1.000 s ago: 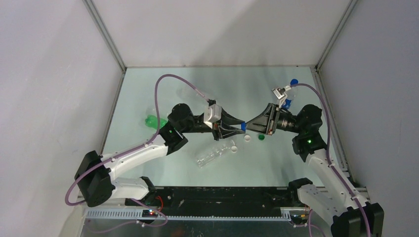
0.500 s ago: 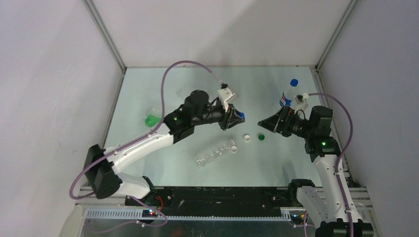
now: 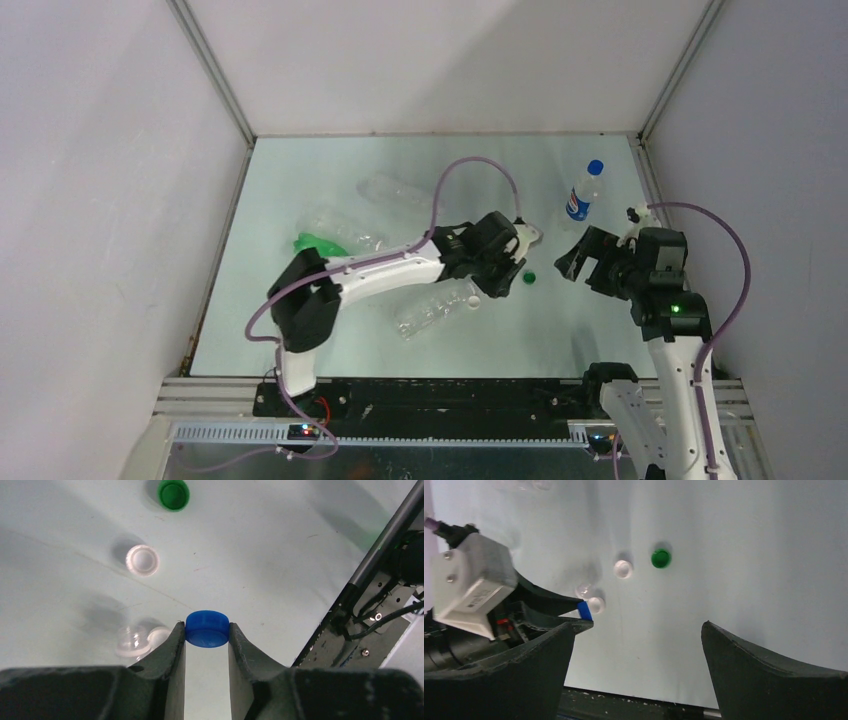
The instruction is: Screw on the bottle caps
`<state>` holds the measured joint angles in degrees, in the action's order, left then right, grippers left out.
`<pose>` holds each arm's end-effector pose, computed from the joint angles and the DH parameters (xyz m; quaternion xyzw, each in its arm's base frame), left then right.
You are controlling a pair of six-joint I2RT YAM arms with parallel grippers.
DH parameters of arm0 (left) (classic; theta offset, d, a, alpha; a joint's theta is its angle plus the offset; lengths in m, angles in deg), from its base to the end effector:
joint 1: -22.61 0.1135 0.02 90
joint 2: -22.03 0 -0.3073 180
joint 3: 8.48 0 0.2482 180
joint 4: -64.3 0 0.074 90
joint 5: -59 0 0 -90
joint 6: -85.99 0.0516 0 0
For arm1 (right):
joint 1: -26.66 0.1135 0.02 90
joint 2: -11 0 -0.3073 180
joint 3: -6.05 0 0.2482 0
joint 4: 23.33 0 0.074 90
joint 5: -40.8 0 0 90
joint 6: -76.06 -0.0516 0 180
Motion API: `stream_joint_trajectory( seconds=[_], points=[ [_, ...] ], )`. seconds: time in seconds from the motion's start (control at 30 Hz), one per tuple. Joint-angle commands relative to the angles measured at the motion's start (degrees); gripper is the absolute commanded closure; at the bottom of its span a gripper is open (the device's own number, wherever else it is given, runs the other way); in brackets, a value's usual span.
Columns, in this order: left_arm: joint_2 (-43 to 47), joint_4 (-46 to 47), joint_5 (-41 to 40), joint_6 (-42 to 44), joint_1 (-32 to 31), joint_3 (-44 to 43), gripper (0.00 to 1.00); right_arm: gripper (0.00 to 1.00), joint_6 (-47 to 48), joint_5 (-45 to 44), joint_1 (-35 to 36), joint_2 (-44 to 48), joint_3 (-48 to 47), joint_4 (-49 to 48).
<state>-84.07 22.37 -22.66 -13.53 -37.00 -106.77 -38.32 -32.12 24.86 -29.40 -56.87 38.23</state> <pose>0.2121 -0.3764 0.2796 0.4191 0.8378 -0.2510 0.2439 0.1115 0.0117 0.3301 0.1400 0.8840 0.2147 0.3909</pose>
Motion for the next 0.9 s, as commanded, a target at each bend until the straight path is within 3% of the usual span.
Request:
stream_joint_trajectory(
  seconds=[0.0,0.1,0.37,0.63,0.87],
  points=[
    [-4.3,-3.5,-1.9,-1.8,-1.9,-6.9,0.96,0.01,0.1,-9.4,1.4,1.0,-2.6,5.2],
    [-8.5,-4.8,-2.5,-2.5,-2.4,-9.2,0.96,0.01,-1.1,-12.4,3.6,1.0,-2.8,7.1],
    [-15.9,-7.7,-4.7,-5.4,-2.5,-13.1,0.95,0.01,2.5,-10.3,7.3,2.1,-1.4,4.7],
    [-20.3,-11.6,-6.7,-7.1,-2.6,-15.2,0.87,0.01,1.0,-12.8,8.8,3.9,-1.2,5.3],
    [-15.7,-11.2,-7.8,-7.9,-2.9,-13.4,0.34,0.01,3.6,-12.3,8.9,6.6,-2.5,5.6]
  ],
)
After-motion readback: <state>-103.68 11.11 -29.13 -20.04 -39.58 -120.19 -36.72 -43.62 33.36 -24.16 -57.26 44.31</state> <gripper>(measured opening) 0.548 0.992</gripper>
